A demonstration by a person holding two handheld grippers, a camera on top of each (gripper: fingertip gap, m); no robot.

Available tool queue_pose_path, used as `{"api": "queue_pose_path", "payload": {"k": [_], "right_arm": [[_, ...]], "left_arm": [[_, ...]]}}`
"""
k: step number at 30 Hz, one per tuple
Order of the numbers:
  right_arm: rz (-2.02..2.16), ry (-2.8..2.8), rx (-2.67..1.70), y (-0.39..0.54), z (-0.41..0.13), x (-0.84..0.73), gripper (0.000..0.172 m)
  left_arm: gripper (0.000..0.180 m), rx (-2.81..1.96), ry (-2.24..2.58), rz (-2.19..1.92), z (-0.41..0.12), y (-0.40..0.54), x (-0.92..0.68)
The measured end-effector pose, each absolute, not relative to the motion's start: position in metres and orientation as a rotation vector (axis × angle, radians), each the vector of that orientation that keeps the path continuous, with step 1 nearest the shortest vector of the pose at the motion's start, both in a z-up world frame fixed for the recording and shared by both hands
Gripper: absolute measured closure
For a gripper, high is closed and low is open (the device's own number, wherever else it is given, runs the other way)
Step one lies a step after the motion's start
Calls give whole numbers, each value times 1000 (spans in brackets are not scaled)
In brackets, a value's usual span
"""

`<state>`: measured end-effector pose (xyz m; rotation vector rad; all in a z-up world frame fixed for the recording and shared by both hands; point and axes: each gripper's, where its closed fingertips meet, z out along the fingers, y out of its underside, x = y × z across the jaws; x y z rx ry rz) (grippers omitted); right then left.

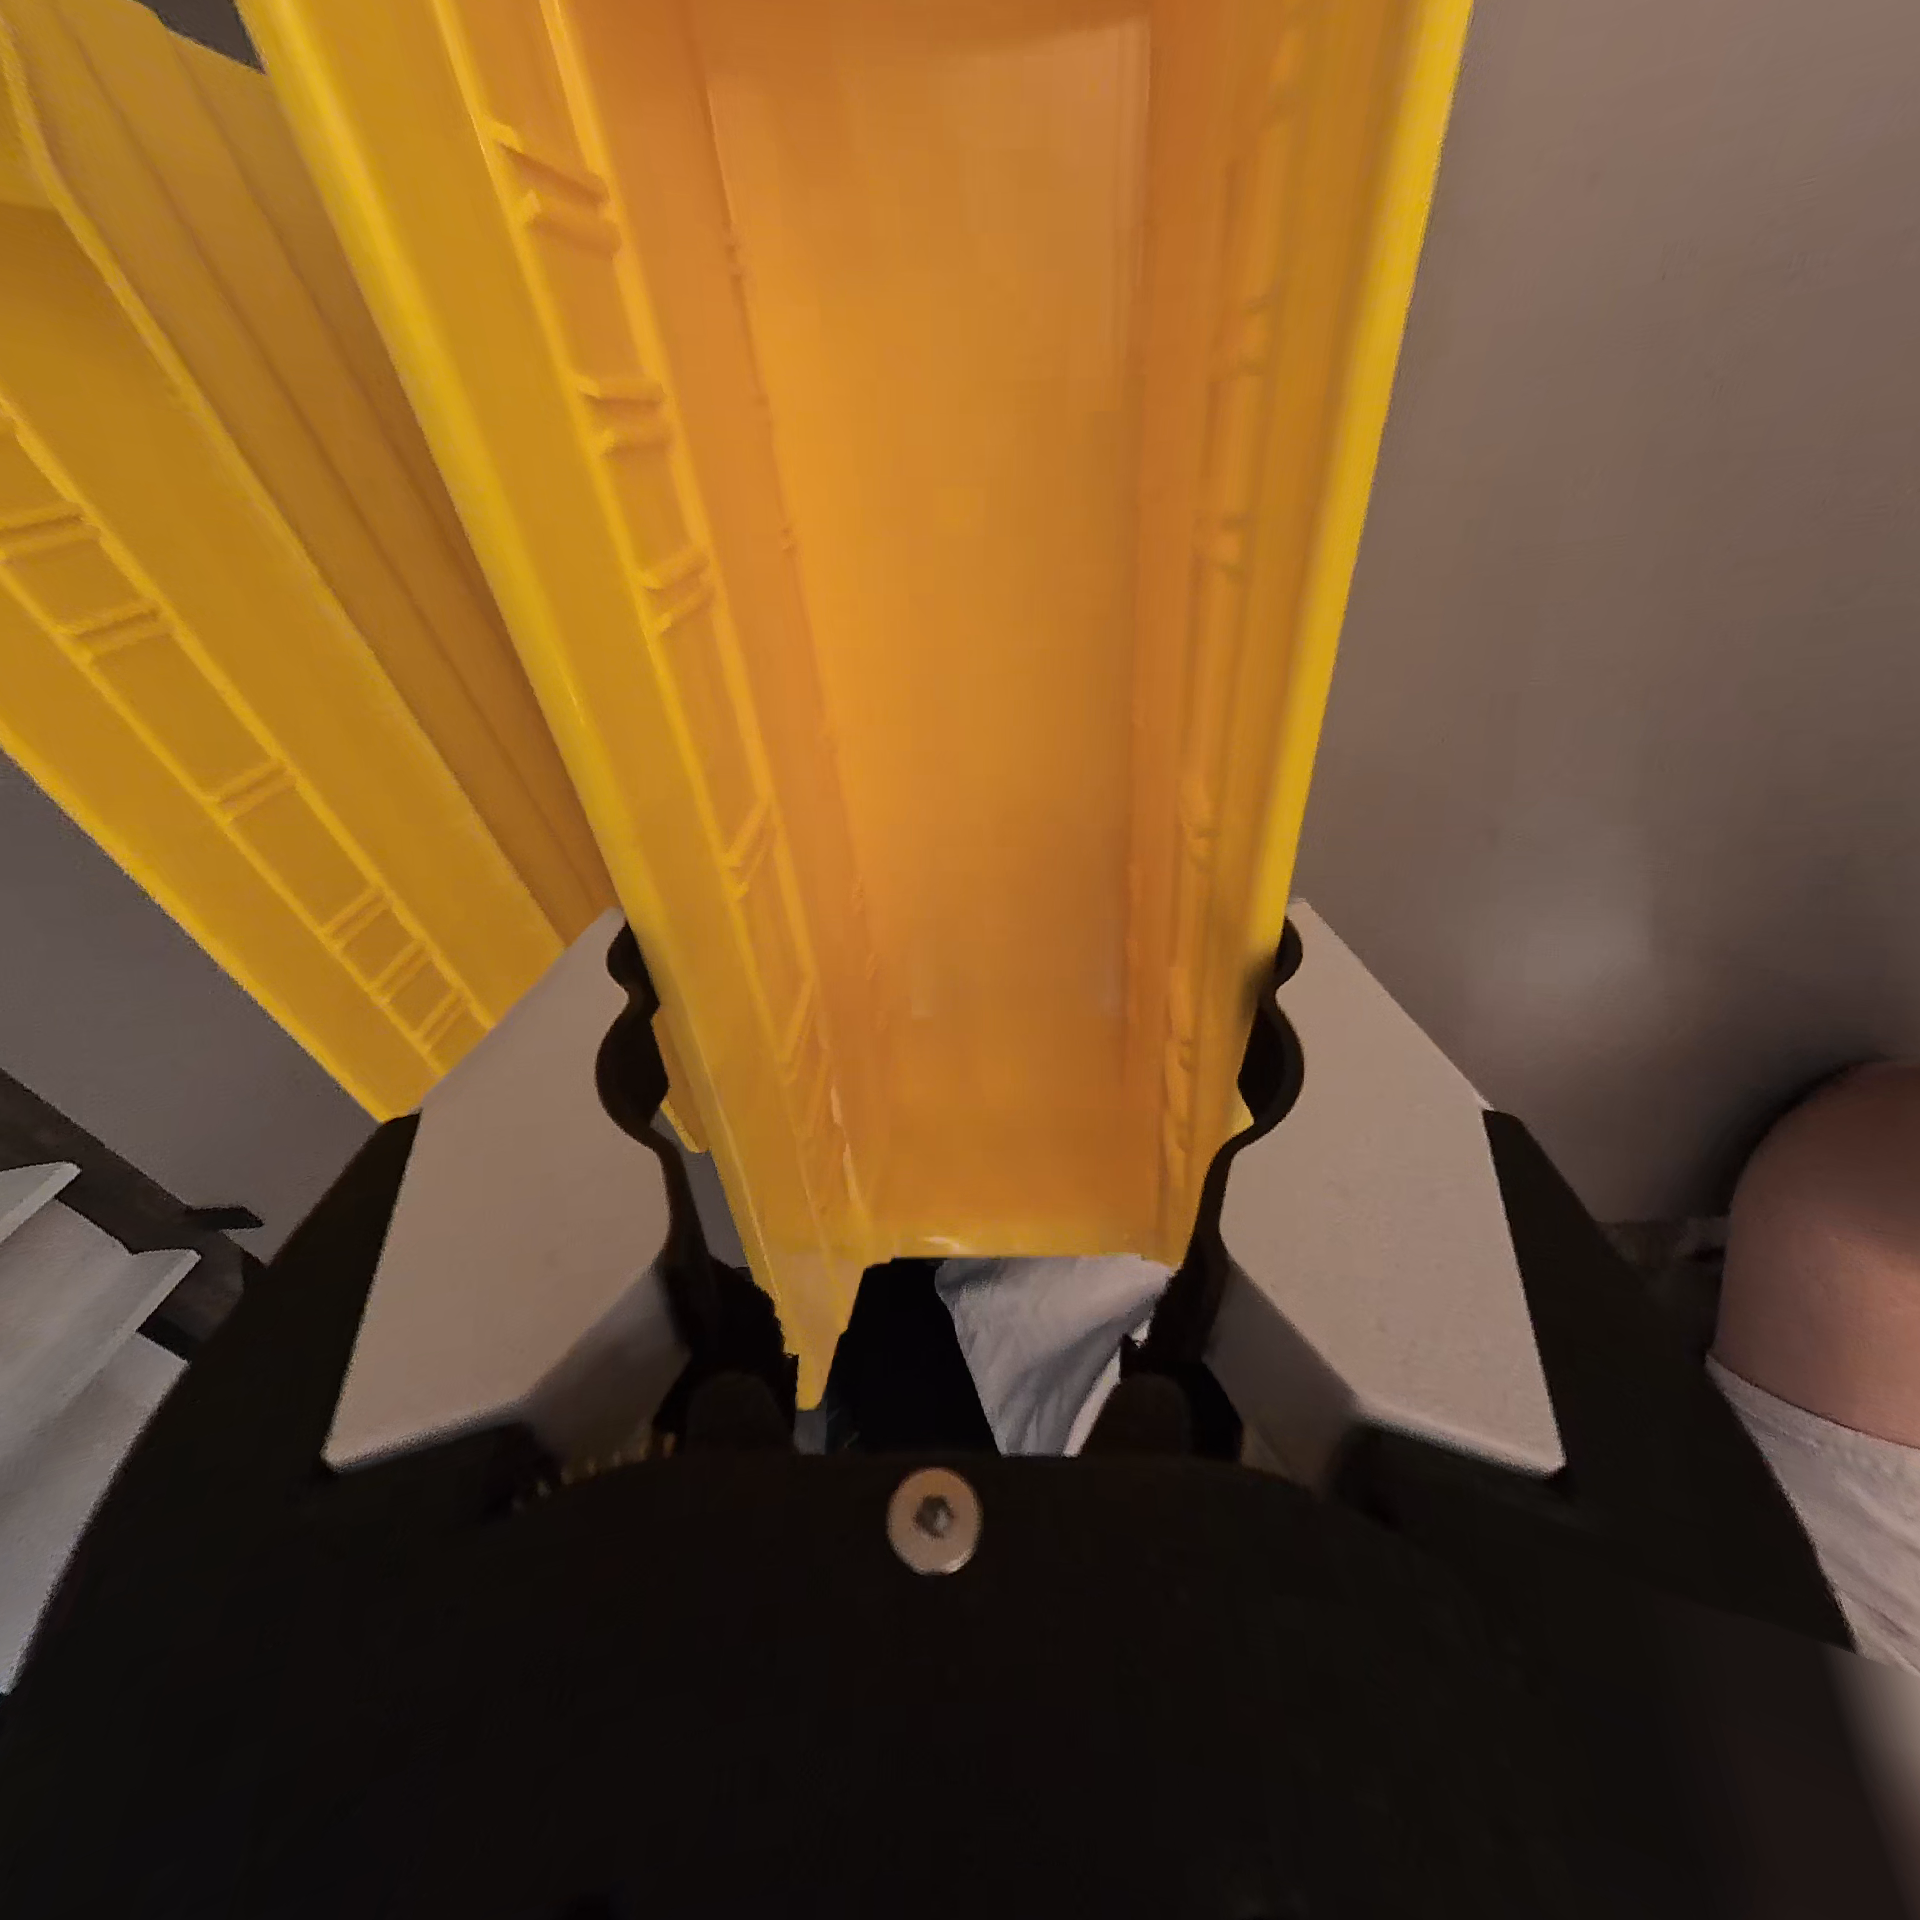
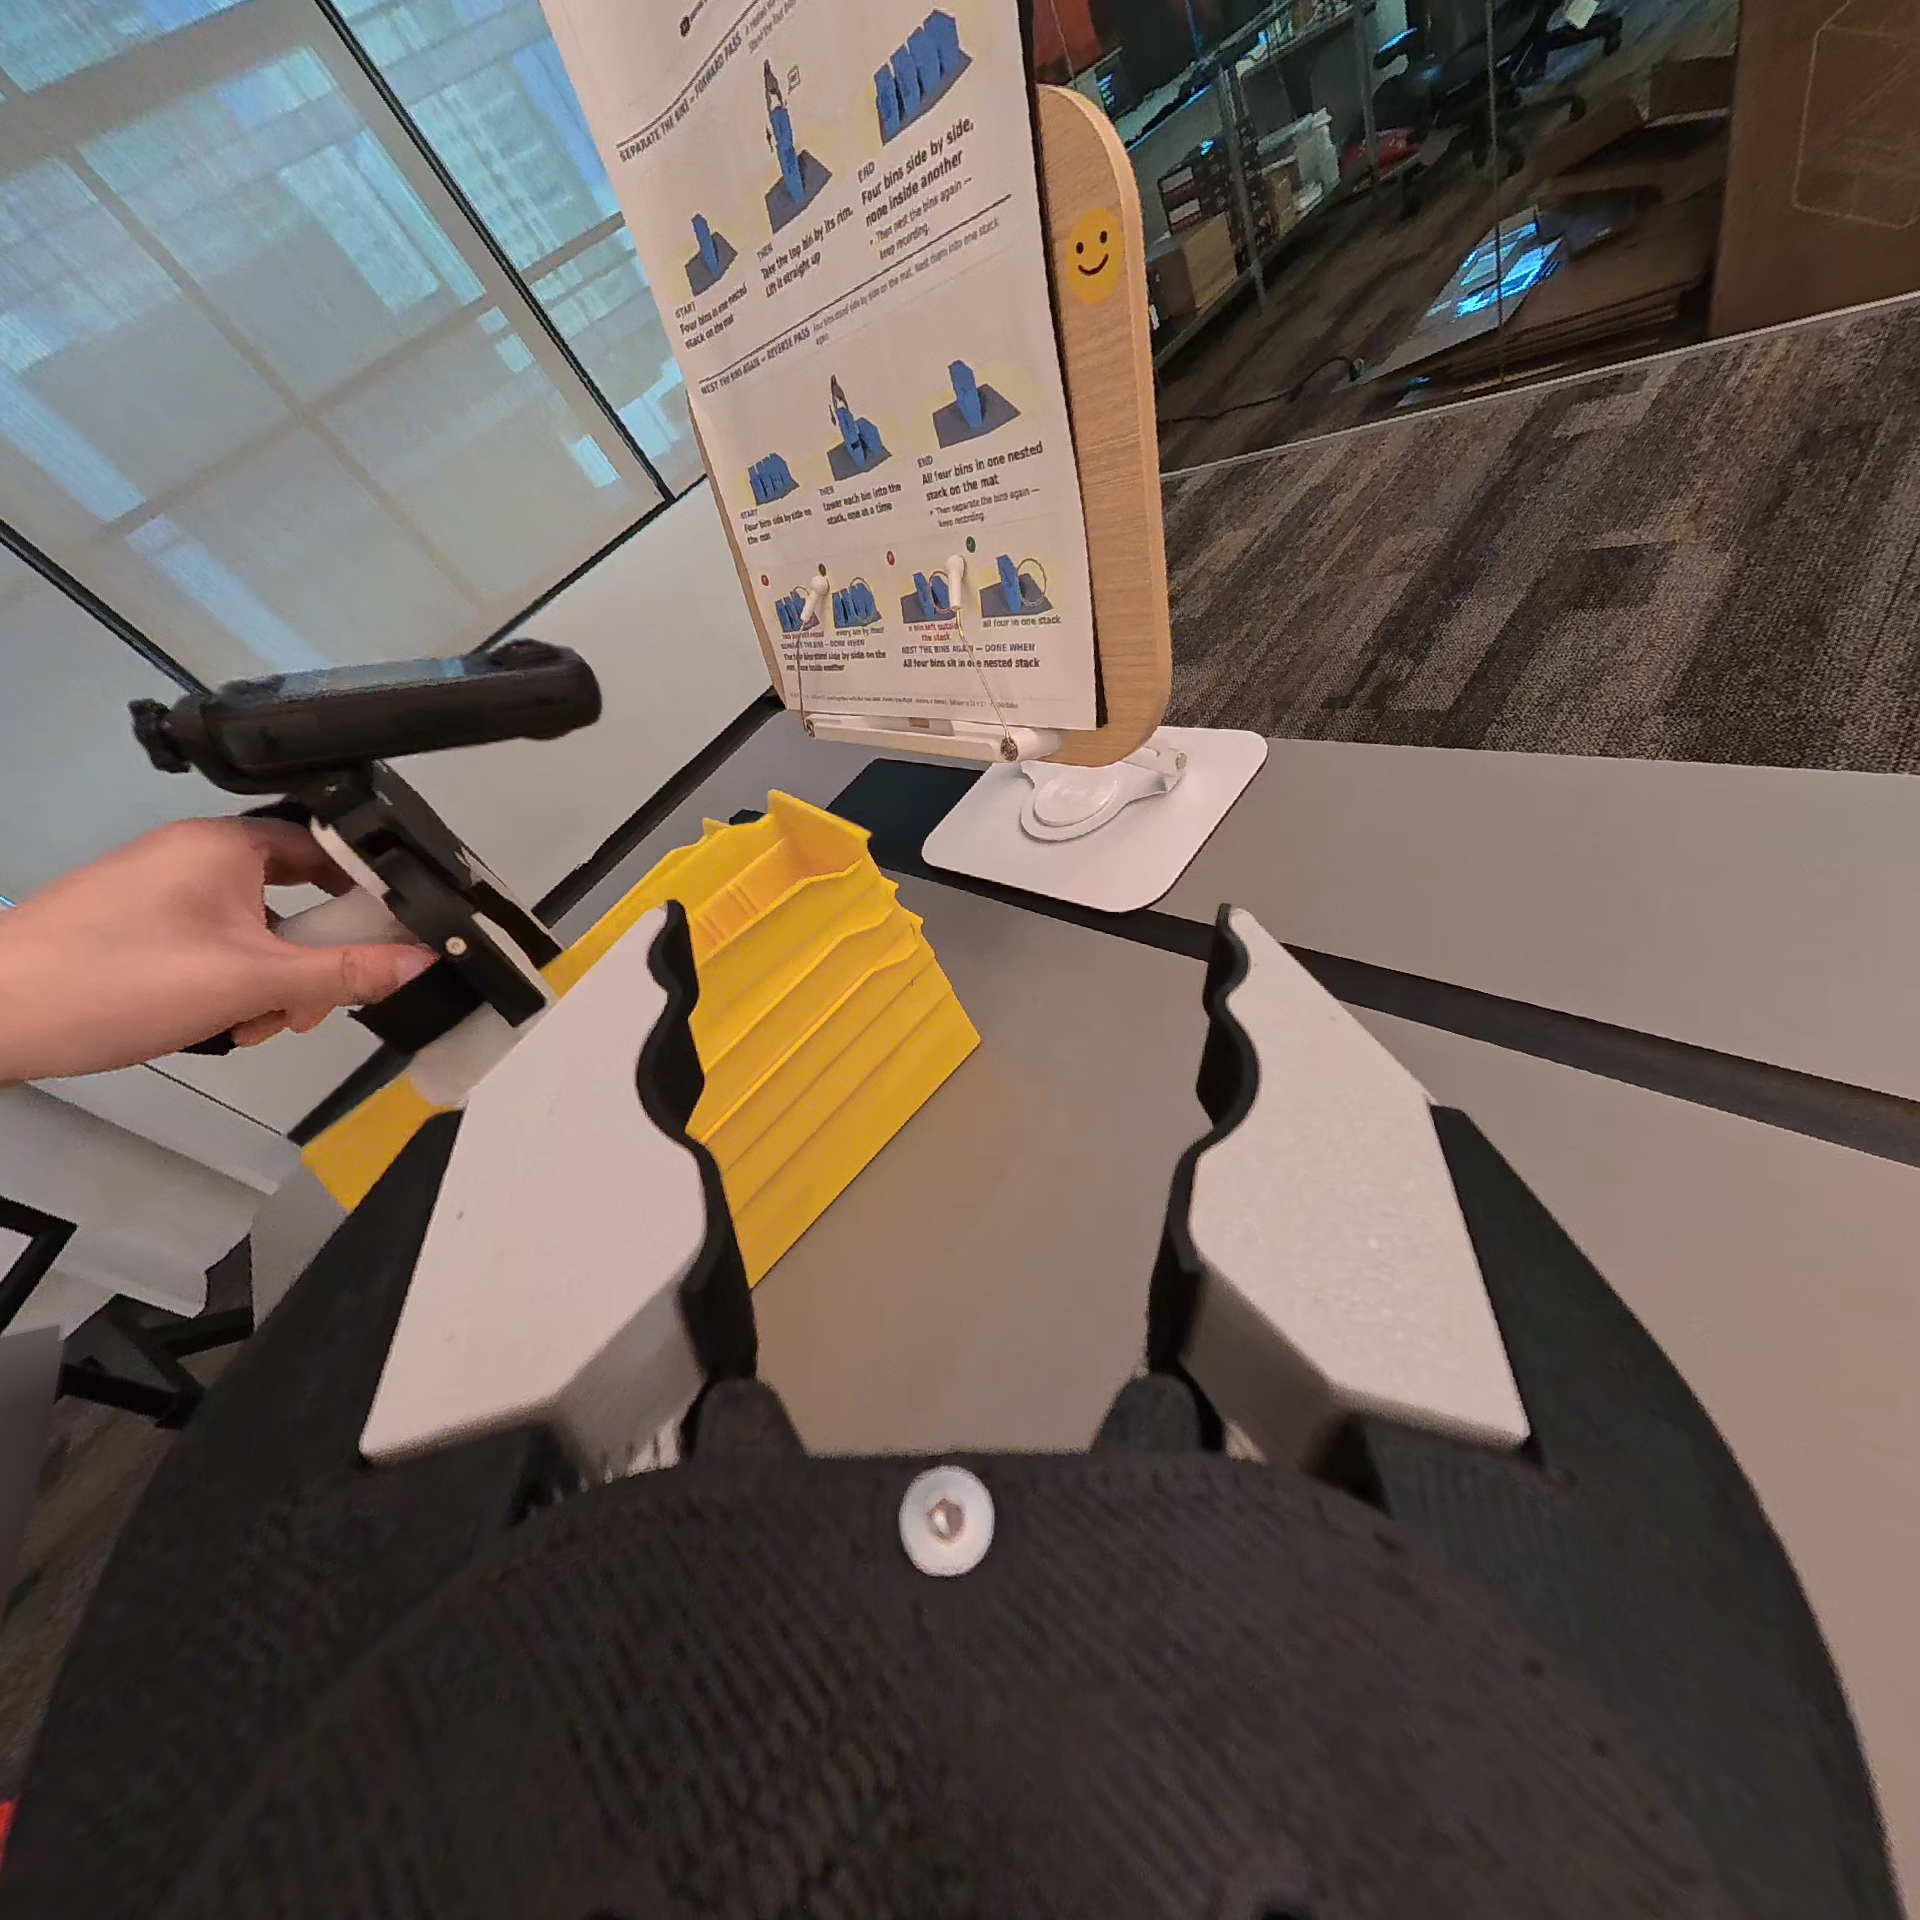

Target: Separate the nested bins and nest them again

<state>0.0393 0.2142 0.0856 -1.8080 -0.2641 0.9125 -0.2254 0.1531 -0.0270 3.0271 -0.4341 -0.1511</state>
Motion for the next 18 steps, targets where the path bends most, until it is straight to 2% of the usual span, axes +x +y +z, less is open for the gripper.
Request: {"api": "queue_pose_path", "payload": {"k": [6, 11, 18], "right_arm": [[911, -261, -1812, 215, 84, 41, 74], [908, -251, -1816, 217, 82, 43, 74], [894, -252, -1838, 219, 77, 42, 74]], "left_arm": [[66, 3066, -448, -127, 4, 162, -218], [67, 3059, -575, -172, 50, 163, -227], [67, 3182, -495, -65, 100, 170, -272]]}}
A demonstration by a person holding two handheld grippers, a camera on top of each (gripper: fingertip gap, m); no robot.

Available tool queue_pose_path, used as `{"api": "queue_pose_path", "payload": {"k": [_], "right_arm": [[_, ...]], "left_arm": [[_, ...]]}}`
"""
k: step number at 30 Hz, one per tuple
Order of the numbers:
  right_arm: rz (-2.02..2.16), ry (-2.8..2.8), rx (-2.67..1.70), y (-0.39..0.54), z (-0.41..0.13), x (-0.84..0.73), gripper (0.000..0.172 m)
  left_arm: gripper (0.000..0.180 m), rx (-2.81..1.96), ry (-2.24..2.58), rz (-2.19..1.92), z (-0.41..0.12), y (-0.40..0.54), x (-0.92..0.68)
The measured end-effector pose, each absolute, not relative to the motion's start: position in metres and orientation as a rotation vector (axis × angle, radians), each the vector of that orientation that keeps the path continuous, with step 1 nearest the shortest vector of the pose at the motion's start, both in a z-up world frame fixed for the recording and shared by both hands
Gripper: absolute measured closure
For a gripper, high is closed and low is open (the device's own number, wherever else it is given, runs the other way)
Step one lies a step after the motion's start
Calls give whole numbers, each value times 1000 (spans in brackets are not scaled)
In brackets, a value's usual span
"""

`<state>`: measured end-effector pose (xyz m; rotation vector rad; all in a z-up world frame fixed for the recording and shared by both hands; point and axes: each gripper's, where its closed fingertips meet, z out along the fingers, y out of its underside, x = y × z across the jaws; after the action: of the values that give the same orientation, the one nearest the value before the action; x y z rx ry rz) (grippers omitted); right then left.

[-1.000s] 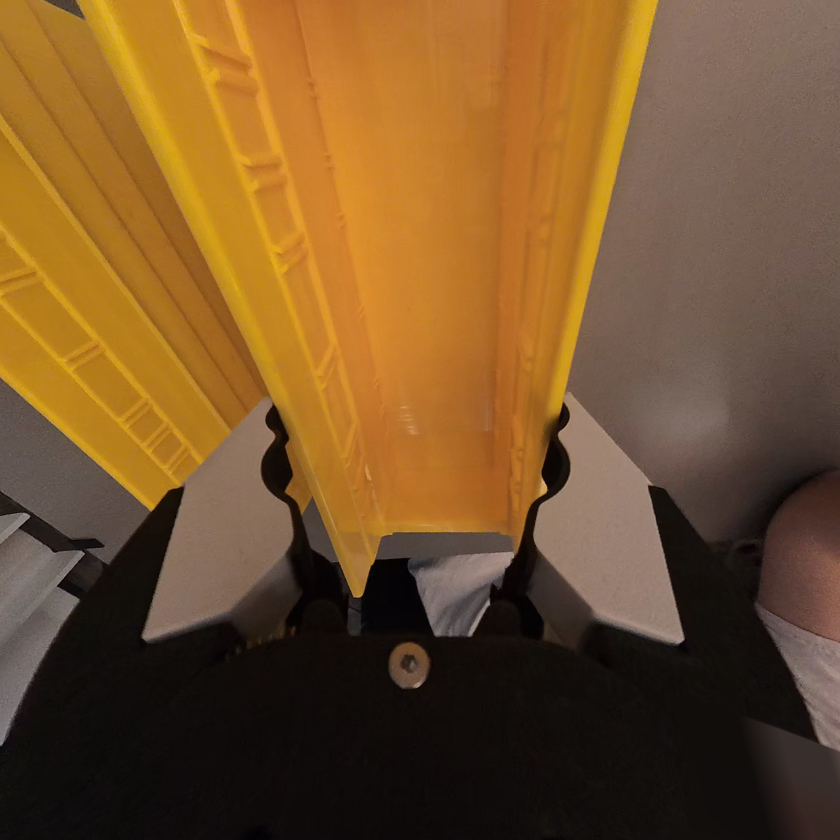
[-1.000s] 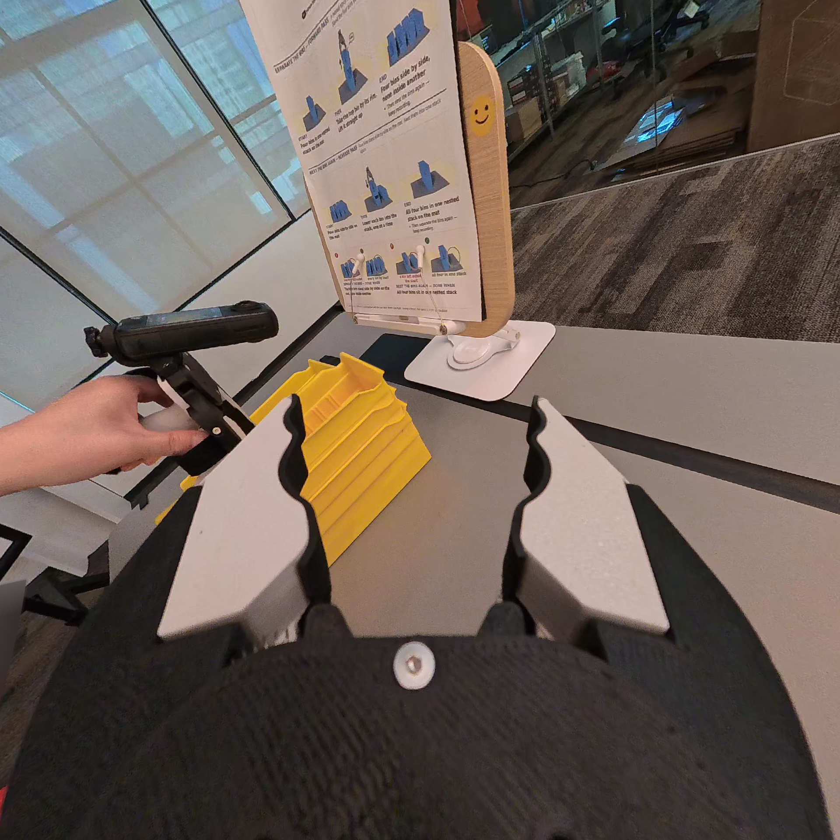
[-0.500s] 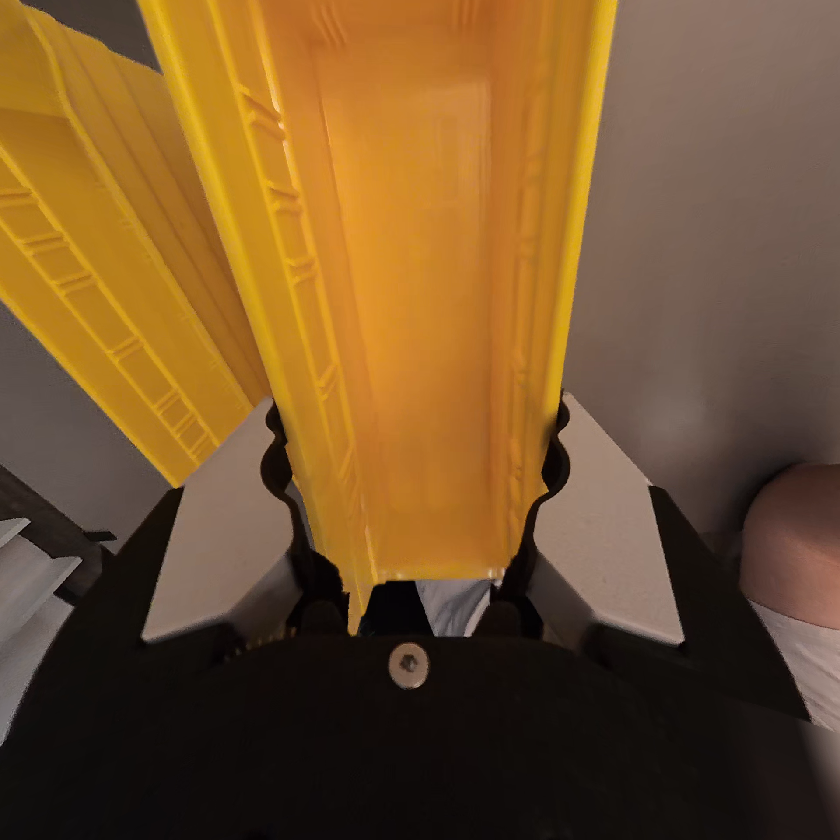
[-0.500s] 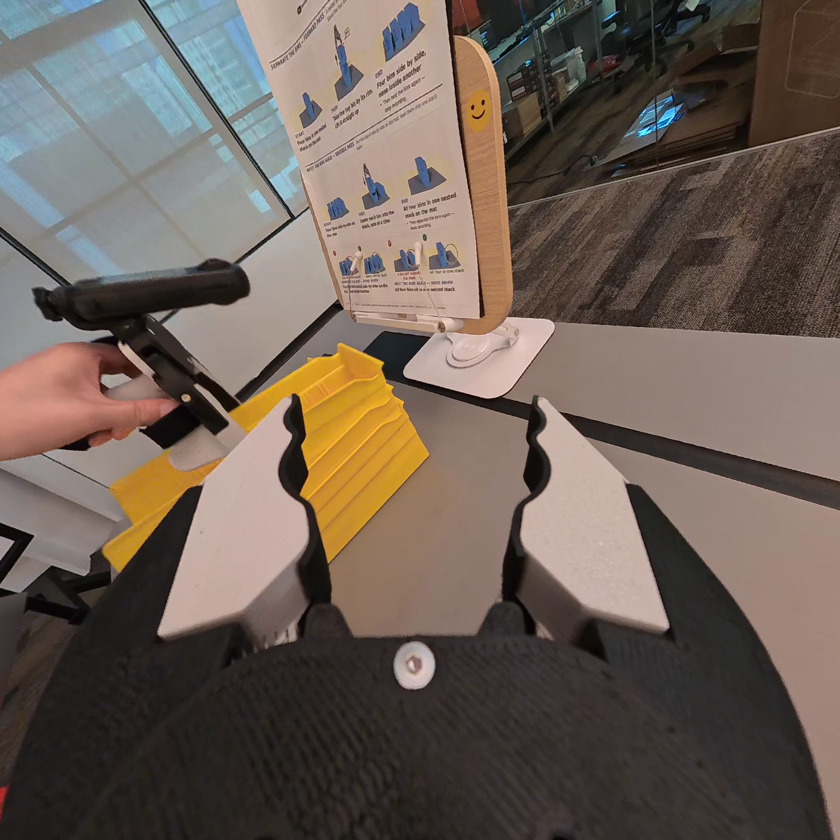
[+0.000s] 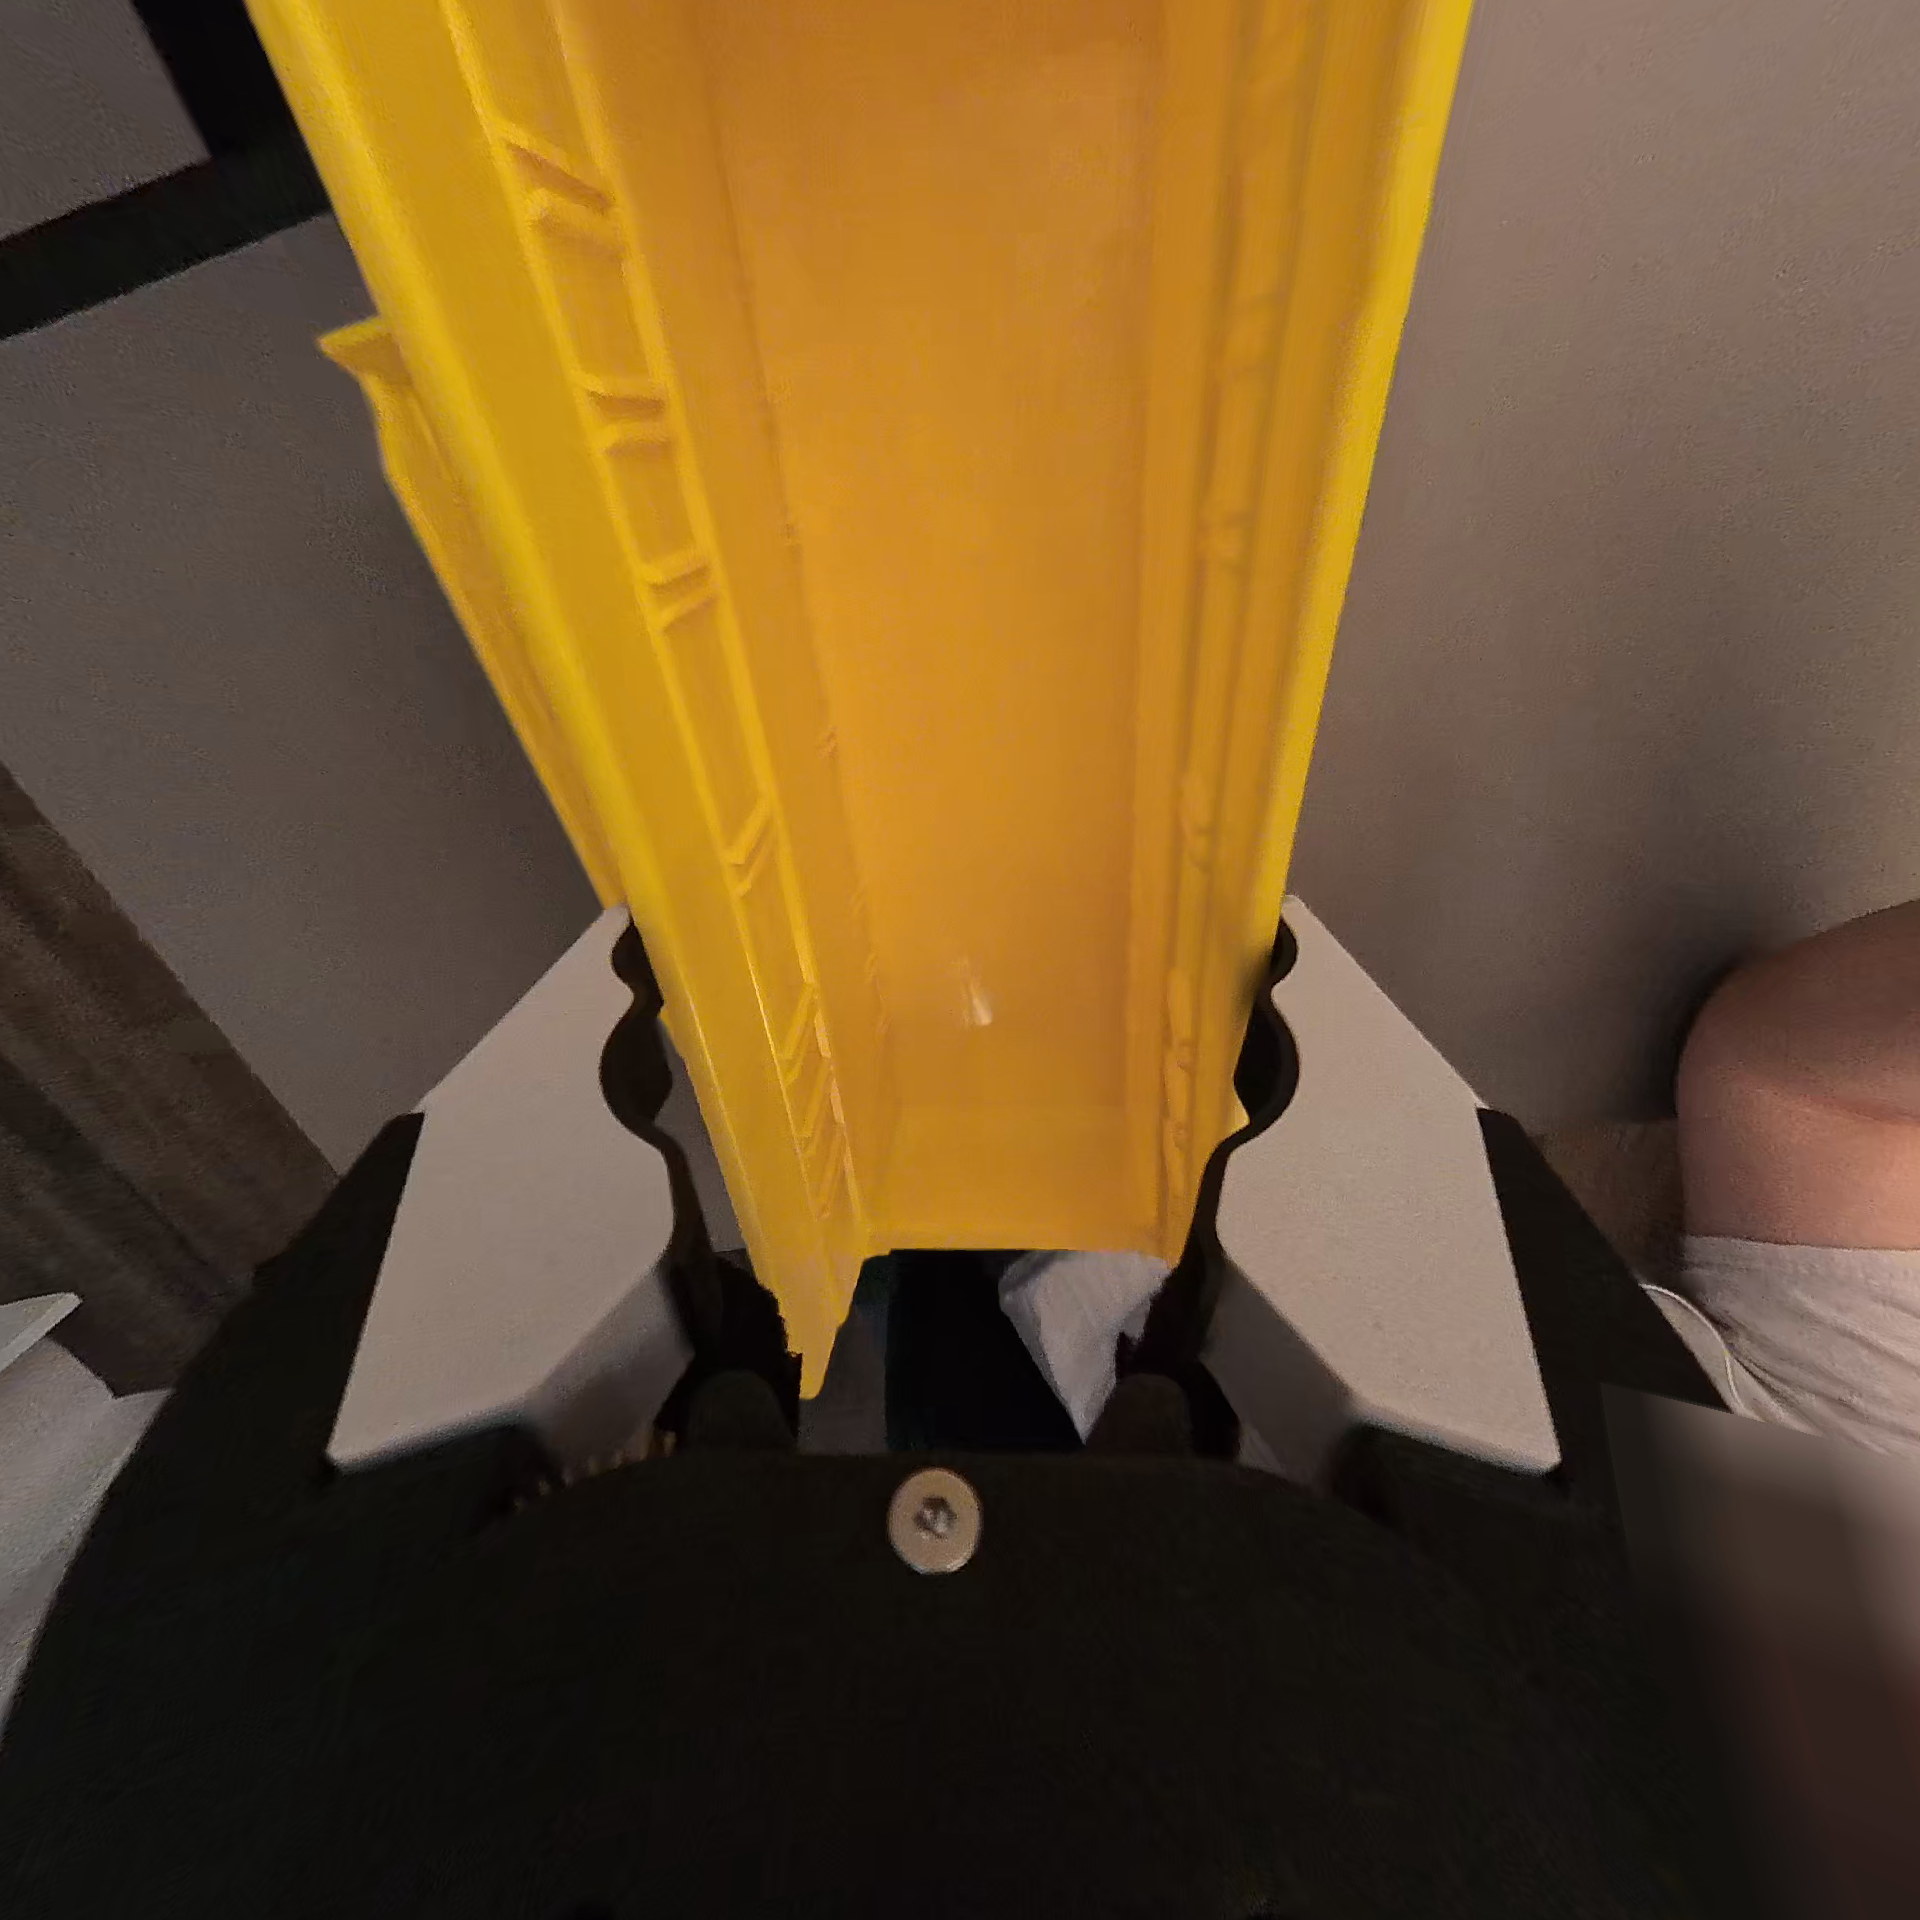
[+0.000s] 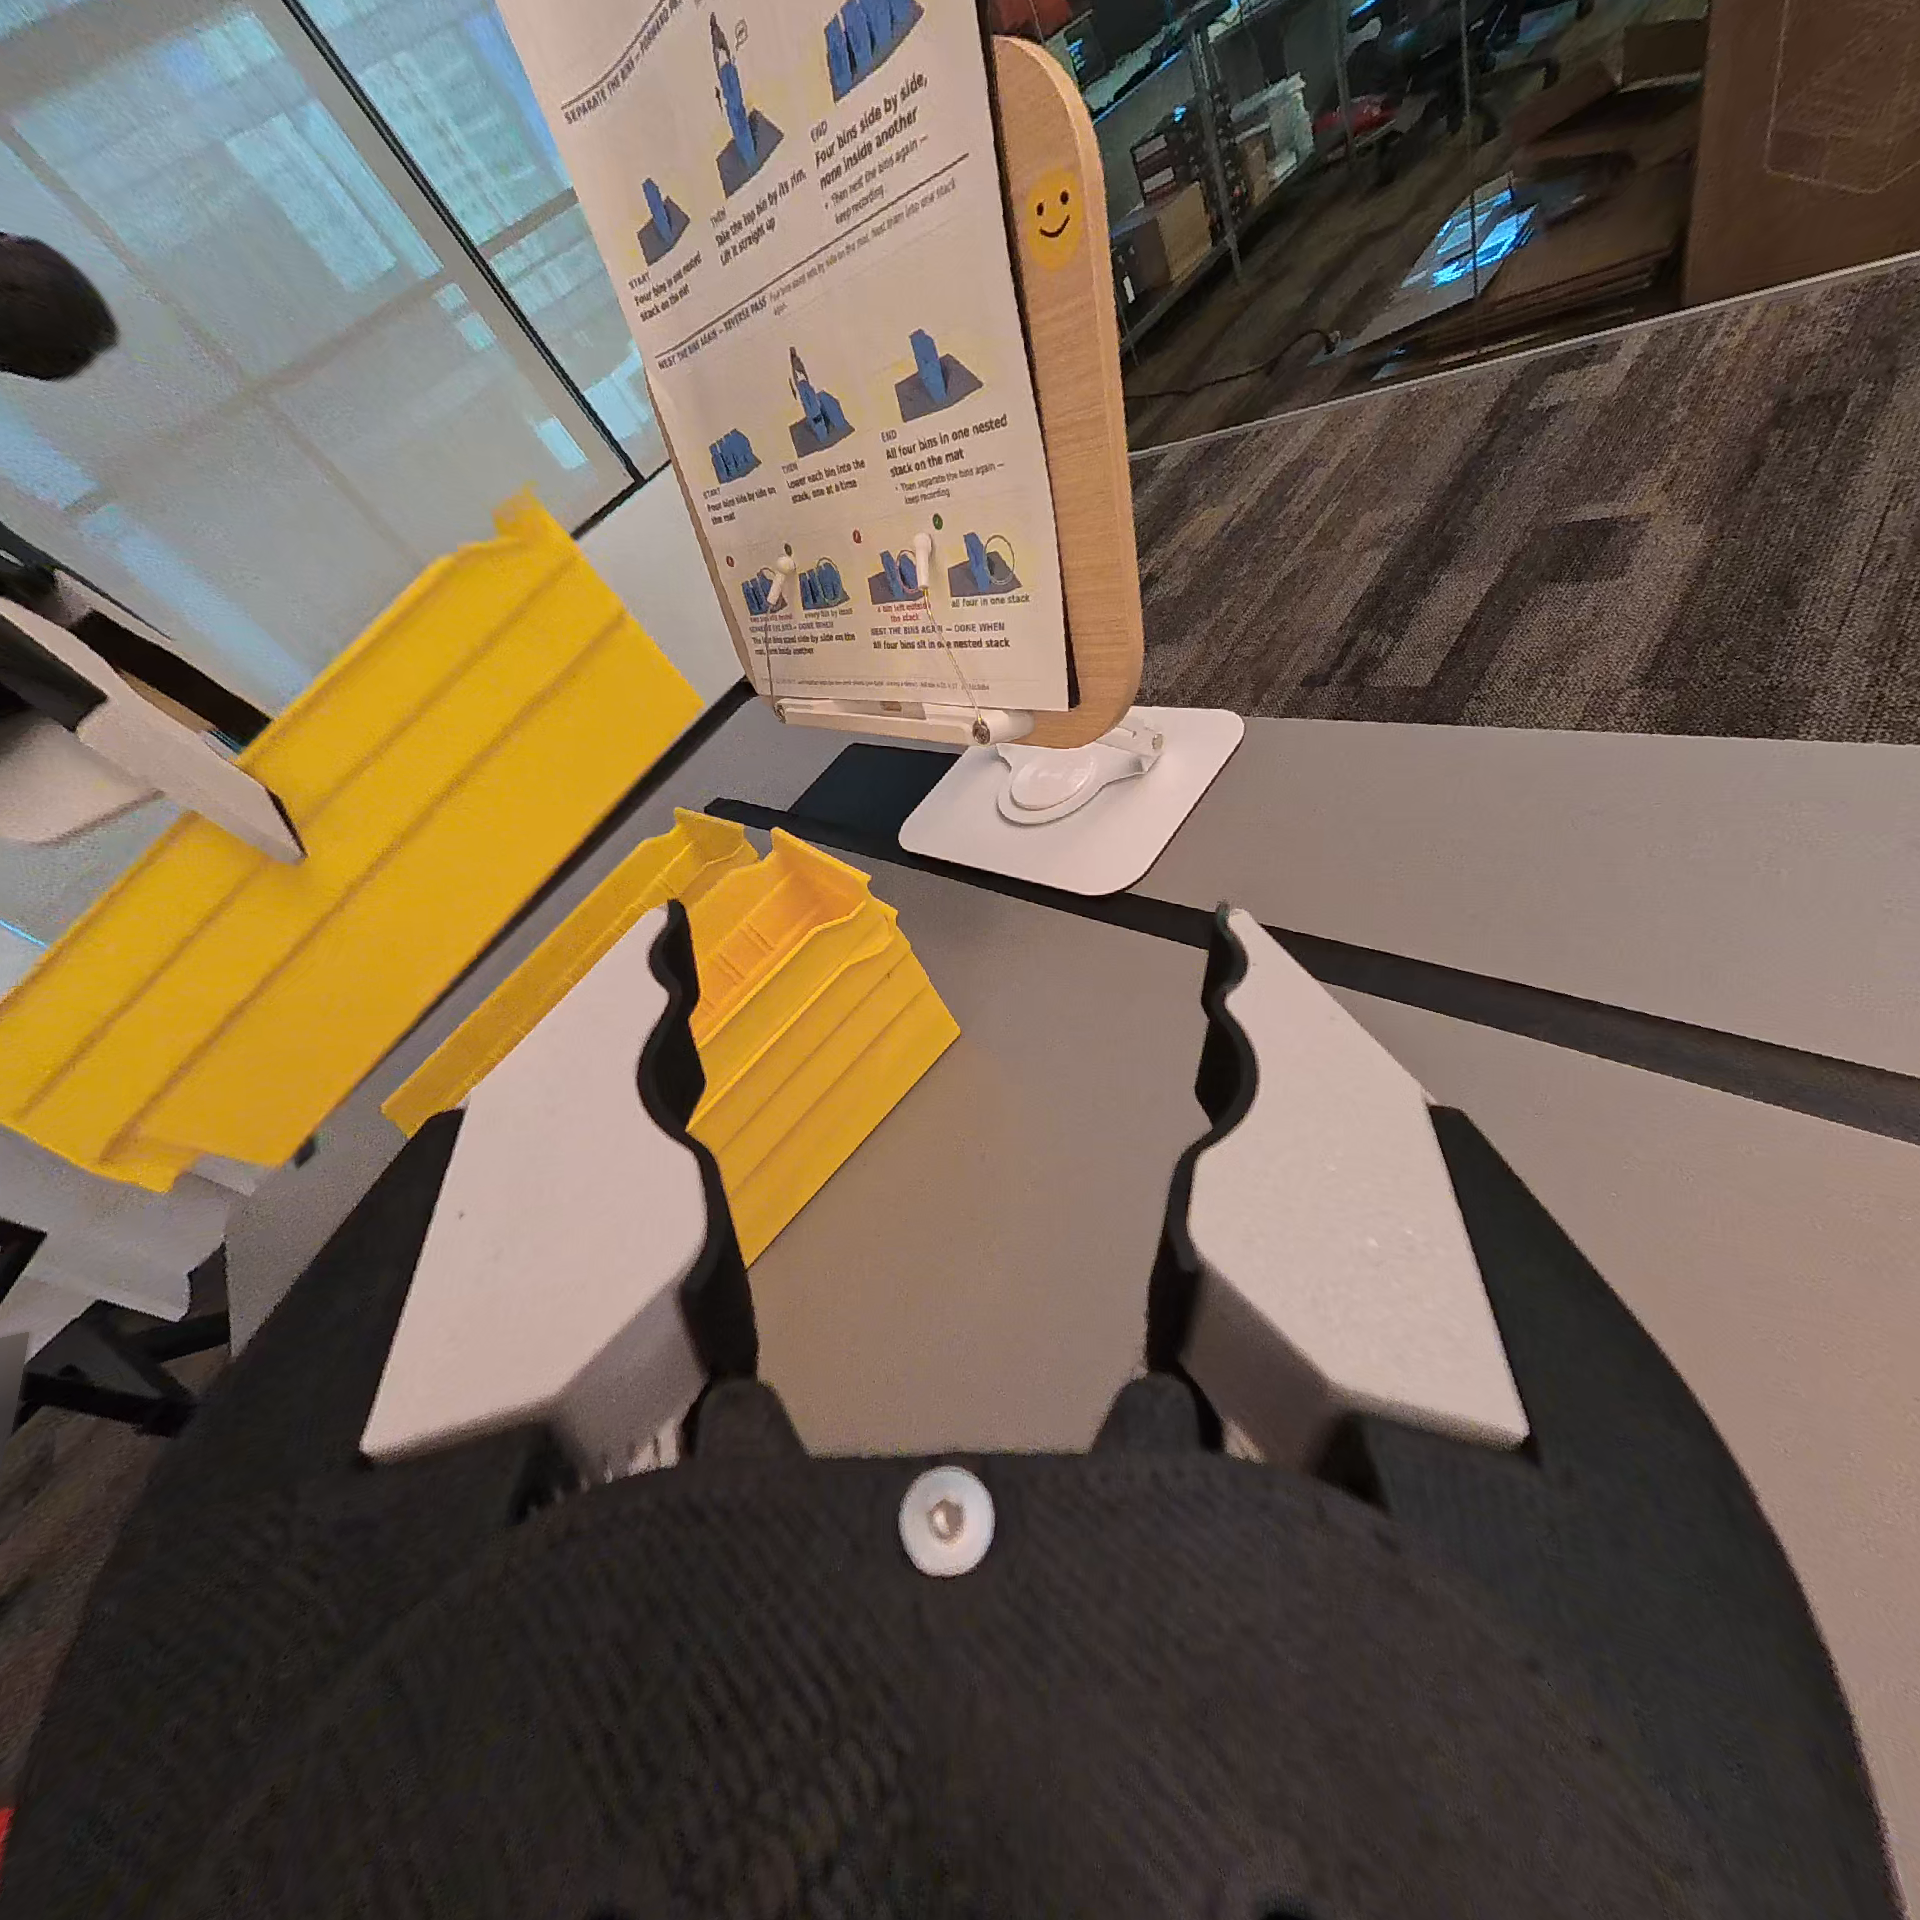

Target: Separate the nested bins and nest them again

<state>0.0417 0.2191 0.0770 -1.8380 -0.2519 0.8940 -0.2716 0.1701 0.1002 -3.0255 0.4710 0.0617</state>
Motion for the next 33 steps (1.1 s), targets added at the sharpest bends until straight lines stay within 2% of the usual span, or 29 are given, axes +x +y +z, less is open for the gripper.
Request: {"api": "queue_pose_path", "payload": {"k": [7, 15, 20, 28, 33], "right_arm": [[870, -257, -1855, 221, 74, 39, 74], [828, -315, -1867, 218, 74, 27, 75], [797, -308, -1891, 223, 68, 27, 75], [750, -302, -1951, 233, 51, 26, 75], [738, -324, -1990, 236, 40, 18, 75]], "left_arm": [[67, -2960, 329, 19, 124, 174, -352], [68, -2971, 161, 44, 96, 180, -461], [67, -2941, 135, 100, 53, 196, -516], [68, -2919, 119, -12, -42, 207, -554], [66, -2953, 120, -59, -84, 204, -565]]}}
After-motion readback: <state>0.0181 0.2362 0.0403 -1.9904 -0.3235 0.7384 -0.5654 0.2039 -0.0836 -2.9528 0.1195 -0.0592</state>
